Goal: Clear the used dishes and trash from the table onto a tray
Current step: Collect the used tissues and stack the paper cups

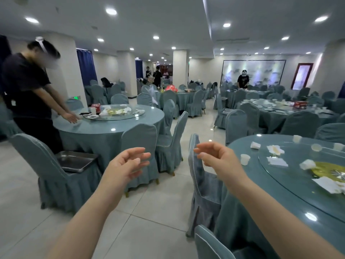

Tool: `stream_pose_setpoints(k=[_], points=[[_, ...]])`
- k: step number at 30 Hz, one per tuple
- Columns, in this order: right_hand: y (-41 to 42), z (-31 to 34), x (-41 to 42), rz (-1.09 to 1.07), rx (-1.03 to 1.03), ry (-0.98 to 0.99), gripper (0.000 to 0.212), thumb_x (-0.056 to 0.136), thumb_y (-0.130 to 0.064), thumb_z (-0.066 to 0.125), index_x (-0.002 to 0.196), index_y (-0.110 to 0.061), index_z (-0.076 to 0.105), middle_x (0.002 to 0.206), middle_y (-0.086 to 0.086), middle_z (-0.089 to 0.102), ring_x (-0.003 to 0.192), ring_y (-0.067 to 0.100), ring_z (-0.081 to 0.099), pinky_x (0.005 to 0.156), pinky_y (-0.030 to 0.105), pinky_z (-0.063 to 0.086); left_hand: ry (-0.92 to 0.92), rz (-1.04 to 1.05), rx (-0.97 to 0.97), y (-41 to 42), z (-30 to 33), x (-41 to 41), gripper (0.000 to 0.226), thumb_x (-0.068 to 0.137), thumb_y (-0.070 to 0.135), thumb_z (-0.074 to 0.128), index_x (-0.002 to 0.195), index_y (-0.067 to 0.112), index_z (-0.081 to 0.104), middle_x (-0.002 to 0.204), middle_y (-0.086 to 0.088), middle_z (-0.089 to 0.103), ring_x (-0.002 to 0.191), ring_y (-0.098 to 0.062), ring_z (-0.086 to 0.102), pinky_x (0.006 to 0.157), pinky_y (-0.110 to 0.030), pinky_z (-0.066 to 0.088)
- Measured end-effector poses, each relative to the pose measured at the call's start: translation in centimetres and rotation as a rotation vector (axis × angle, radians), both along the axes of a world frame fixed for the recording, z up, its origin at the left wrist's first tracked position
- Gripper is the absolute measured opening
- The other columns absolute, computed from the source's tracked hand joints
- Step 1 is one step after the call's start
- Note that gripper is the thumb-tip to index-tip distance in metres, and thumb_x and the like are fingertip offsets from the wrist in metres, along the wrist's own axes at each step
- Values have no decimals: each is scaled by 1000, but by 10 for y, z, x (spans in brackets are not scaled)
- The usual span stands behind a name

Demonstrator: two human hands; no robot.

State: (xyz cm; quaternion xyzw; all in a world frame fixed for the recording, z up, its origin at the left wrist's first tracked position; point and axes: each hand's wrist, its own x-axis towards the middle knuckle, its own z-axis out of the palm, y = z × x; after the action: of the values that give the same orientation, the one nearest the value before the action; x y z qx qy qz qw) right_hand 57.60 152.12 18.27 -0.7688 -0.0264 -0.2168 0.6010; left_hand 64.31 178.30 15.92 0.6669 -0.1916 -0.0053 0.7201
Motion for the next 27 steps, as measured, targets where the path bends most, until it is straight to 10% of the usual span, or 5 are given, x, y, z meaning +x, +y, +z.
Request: stream_pose_setpoints(k=[15, 27], points=[[-87, -74, 271, -134, 40, 185, 19, 90, -13, 61, 103, -25, 67, 94, -11, 74, 90, 4, 68, 72, 18, 51, 117, -135, 37, -95, -48, 308, 23, 97, 9, 46, 109, 21, 62, 106, 2, 73, 99, -15, 69, 85, -33, 48], [-188, -156, 401, -652, 59, 359, 18, 86, -15, 67, 96, -29, 69, 91, -13, 73, 89, 0, 66, 76, 13, 49, 255, -479, 65, -239, -96, 541, 21, 94, 11, 51, 107, 21, 64, 104, -1, 73, 96, -17, 69, 78, -31, 47]])
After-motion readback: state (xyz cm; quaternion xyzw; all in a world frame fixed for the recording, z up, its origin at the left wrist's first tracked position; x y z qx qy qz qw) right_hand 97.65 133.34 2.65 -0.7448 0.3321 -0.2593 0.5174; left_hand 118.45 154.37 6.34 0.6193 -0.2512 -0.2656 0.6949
